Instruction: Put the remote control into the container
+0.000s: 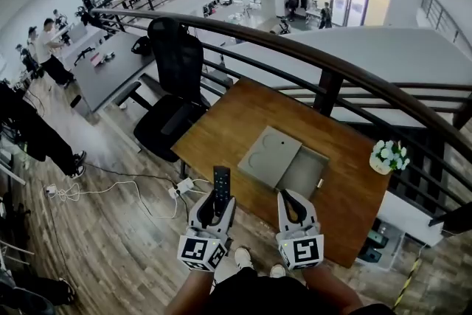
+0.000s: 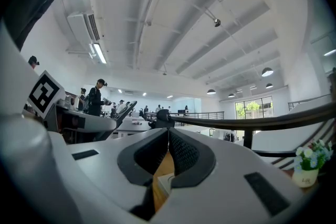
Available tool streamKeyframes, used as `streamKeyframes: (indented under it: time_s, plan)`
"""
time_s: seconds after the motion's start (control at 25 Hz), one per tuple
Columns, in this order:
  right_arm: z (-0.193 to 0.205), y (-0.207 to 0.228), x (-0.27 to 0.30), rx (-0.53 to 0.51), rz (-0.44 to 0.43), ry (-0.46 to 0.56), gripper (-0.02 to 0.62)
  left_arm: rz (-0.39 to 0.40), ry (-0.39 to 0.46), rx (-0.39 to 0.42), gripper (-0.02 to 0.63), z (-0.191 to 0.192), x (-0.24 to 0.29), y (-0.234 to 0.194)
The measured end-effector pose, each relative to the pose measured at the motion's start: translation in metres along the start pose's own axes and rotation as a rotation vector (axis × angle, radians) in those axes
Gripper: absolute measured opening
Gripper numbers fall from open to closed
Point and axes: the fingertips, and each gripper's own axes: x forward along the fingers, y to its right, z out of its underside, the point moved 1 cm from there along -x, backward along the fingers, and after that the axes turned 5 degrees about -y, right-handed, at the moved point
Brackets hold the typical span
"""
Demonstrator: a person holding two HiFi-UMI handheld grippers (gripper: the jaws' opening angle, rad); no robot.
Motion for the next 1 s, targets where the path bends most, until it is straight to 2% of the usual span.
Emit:
streamKeyframes:
  time_s: [0.16,0.4,0.64,1.0]
  plan:
    - [0.0,-0.012,0.019,-0.011,0.006,-0.012,0.029,0.034,-0.007,0.007,0.202,-0.002,0.009,-0.016]
    - [0.0,-0.017,0.034,0.003,0.078,-0.031,0.029,0.119,-0.022,0.017,0.201,-0.002,0.024,-0.027]
    - [0.002,-0.008,0.039,-0.02,0.156,-0.028,0.029,0.218,-0.031,0.022,0.201,-0.002,0.04,-0.02]
    - [0.012,0.033,0.048,-0.009,0.19,-0.066,0.029,0.284,-0.071,0.045,0.202,0.001,0.081,0.007]
